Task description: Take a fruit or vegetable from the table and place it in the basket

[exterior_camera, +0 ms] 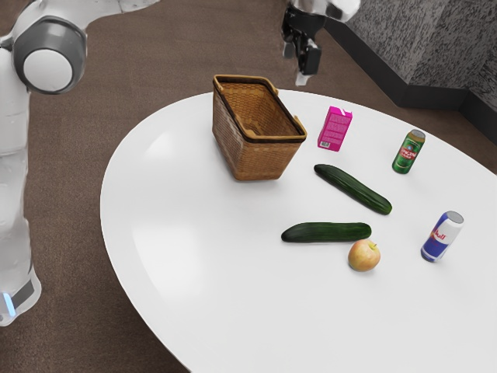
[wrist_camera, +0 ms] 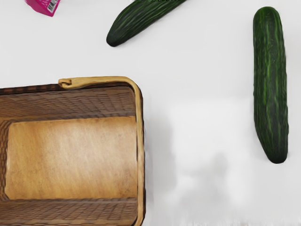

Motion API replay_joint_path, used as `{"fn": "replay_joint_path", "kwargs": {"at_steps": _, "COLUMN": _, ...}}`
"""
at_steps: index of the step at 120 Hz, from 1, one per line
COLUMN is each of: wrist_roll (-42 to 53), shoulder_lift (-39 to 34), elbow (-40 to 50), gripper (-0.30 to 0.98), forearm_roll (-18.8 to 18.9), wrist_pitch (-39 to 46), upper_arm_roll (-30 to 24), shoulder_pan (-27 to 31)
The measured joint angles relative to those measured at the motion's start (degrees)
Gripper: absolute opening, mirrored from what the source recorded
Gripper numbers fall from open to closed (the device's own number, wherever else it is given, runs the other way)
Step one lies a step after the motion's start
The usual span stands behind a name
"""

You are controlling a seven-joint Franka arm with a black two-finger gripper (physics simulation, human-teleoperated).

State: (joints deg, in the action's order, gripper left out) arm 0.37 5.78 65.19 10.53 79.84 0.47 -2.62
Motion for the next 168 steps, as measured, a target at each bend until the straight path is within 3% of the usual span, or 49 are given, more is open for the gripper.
{"fn": "replay_joint_path", "kwargs": {"at_steps": 7, "wrist_roll": -0.5, "shoulder_lift": 0.6, "elbow": 0.0, "gripper": 0.68, "forearm_roll": -0.8, "wrist_pitch": -0.1, "upper_arm_roll": -0.2, "shoulder_pan": -5.7}}
{"fn": "replay_joint_path", "kwargs": {"at_steps": 14, "wrist_roll": -1.0, "shoulder_lift": 0.8, "elbow": 0.0, "gripper": 0.68, "forearm_roll": -1.2, "wrist_pitch": -0.1, "upper_arm_roll": -0.3, "shoulder_pan": -7.5}}
{"fn": "replay_joint_path", "kwargs": {"at_steps": 48, "wrist_roll": -5.1, "shoulder_lift": 2.3, "elbow": 5.2, "gripper": 0.69, "forearm_roll": -1.5, "wrist_pitch": -0.6, "upper_arm_roll": 0.0, "shoulder_pan": -7.6}}
{"fn": "replay_joint_path", "kwargs": {"at_steps": 61, "wrist_roll": -4.4, "shoulder_lift": 2.5, "elbow": 11.3, "gripper": 0.69, "forearm_roll": -5.0, "wrist_pitch": 2.0, "upper_arm_roll": -0.6, "shoulder_pan": -5.4}}
{"fn": "replay_joint_path", "kwargs": {"at_steps": 66, "wrist_roll": -3.9, "shoulder_lift": 2.5, "elbow": 13.0, "gripper": 0.69, "forearm_roll": -6.3, "wrist_pitch": 3.4, "upper_arm_roll": -3.4, "shoulder_pan": -2.4}}
{"fn": "replay_joint_path", "kwargs": {"at_steps": 72, "wrist_roll": -3.3, "shoulder_lift": 3.5, "elbow": 13.1, "gripper": 0.69, "forearm_roll": -6.8, "wrist_pitch": 4.8, "upper_arm_roll": -10.4, "shoulder_pan": 2.7}}
{"fn": "replay_joint_path", "kwargs": {"at_steps": 81, "wrist_roll": -2.5, "shoulder_lift": 7.1, "elbow": 10.9, "gripper": 0.69, "forearm_roll": -5.5, "wrist_pitch": 6.4, "upper_arm_roll": -23.1, "shoulder_pan": 9.6}}
{"fn": "replay_joint_path", "kwargs": {"at_steps": 90, "wrist_roll": -1.8, "shoulder_lift": 8.3, "elbow": 10.3, "gripper": 0.69, "forearm_roll": -4.3, "wrist_pitch": 7.6, "upper_arm_roll": -29.4, "shoulder_pan": 12.4}}
{"fn": "replay_joint_path", "kwargs": {"at_steps": 122, "wrist_roll": 0.2, "shoulder_lift": 13.6, "elbow": 6.9, "gripper": 0.69, "forearm_roll": -3.8, "wrist_pitch": 9.6, "upper_arm_roll": -34.6, "shoulder_pan": 14.3}}
{"fn": "replay_joint_path", "kwargs": {"at_steps": 136, "wrist_roll": 1.7, "shoulder_lift": 21.6, "elbow": -1.1, "gripper": 0.69, "forearm_roll": -0.2, "wrist_pitch": 9.8, "upper_arm_roll": -38.9, "shoulder_pan": 15.5}}
{"fn": "replay_joint_path", "kwargs": {"at_steps": 168, "wrist_roll": 5.6, "shoulder_lift": 30.4, "elbow": -9.0, "gripper": 0.69, "forearm_roll": 3.5, "wrist_pitch": 8.5, "upper_arm_roll": -41.0, "shoulder_pan": 17.4}}
